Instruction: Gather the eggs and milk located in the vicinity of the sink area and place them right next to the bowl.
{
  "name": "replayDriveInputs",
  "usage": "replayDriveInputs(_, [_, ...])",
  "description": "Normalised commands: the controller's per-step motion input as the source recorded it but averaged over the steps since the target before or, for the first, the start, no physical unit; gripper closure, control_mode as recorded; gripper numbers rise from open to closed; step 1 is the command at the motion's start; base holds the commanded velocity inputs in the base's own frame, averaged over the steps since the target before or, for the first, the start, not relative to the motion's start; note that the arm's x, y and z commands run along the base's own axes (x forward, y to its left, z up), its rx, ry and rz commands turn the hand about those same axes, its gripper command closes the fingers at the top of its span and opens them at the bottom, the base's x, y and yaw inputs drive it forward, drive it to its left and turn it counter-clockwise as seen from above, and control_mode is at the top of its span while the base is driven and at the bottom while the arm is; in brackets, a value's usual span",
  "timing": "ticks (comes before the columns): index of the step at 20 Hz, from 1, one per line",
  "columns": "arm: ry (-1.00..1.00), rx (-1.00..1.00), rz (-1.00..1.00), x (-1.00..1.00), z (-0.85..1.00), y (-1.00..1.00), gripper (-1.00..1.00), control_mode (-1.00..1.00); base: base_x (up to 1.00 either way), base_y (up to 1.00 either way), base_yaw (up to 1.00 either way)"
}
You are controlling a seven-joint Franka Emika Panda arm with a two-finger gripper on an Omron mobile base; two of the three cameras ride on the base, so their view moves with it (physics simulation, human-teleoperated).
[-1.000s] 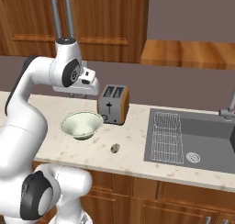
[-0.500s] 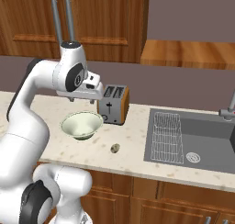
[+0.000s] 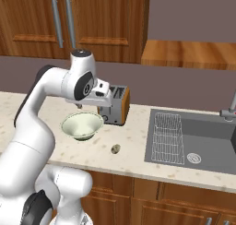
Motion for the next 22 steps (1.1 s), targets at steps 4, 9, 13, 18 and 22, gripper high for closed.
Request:
replayDriveInputs(4, [0.0,0.0,0.0,-0.09,-0.29,-0.28,-1.0,-1.0,0.0,0.0,0.0])
replayDriveInputs(9, [0.0,0.0,0.0,-0.05,-0.31,-0.23,-1.0,-1.0,0.0,0.0,0.0])
replayDriveInputs(13, [0.0,0.0,0.0,-0.01,-0.34,-0.3,-1.0,-1.0,0.0,0.0,0.0])
replayDriveInputs(18, [0.0,0.0,0.0,0.0,-0.35,-0.27,-1.0,-1.0,0.0,0.0,0.0])
replayDriveInputs(22, [0.0,0.0,0.0,0.0,-0.39,-0.09,-1.0,-1.0,0.0,0.0,0.0])
